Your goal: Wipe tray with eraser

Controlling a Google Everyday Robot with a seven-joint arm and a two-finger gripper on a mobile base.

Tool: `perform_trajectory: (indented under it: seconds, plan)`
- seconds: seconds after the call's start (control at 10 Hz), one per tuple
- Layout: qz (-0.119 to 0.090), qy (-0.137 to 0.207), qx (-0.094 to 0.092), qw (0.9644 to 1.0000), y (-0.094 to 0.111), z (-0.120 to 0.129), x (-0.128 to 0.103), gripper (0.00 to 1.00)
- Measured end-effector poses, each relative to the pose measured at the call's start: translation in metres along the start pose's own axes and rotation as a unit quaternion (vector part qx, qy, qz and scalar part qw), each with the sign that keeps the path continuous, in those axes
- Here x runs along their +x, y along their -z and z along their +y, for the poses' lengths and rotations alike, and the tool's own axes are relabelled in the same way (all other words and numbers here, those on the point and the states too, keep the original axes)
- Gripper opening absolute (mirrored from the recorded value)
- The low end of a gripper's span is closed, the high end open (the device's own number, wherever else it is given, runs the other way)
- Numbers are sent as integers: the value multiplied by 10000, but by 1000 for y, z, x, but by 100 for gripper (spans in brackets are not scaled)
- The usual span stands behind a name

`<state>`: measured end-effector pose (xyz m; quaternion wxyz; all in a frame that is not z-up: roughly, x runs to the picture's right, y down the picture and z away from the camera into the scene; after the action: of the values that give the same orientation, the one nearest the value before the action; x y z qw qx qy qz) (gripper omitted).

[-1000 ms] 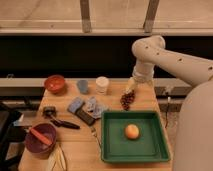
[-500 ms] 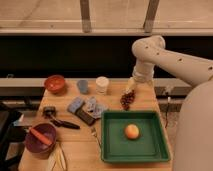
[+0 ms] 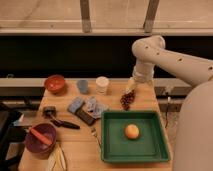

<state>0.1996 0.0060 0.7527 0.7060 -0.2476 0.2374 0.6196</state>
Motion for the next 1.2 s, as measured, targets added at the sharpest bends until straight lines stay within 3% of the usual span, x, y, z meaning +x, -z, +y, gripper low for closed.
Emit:
perform_trajectory:
  seconds: [0.2,0.4,0.7,0.9,1.1,1.2]
  plan:
    - [-1,-5,4,10000,0,0,-1,80]
    - [42,223,-29,9997,-9,4,-2,80]
    - [-37,1016,-126,9947,-21,60,-11,80]
    - [-133,1630,-255,9862,-24,118,-17,80]
    - [-331,2276,-475,9720,-21,179,-13,80]
    - [-506,2561,-632,9632,-15,207,-3,80]
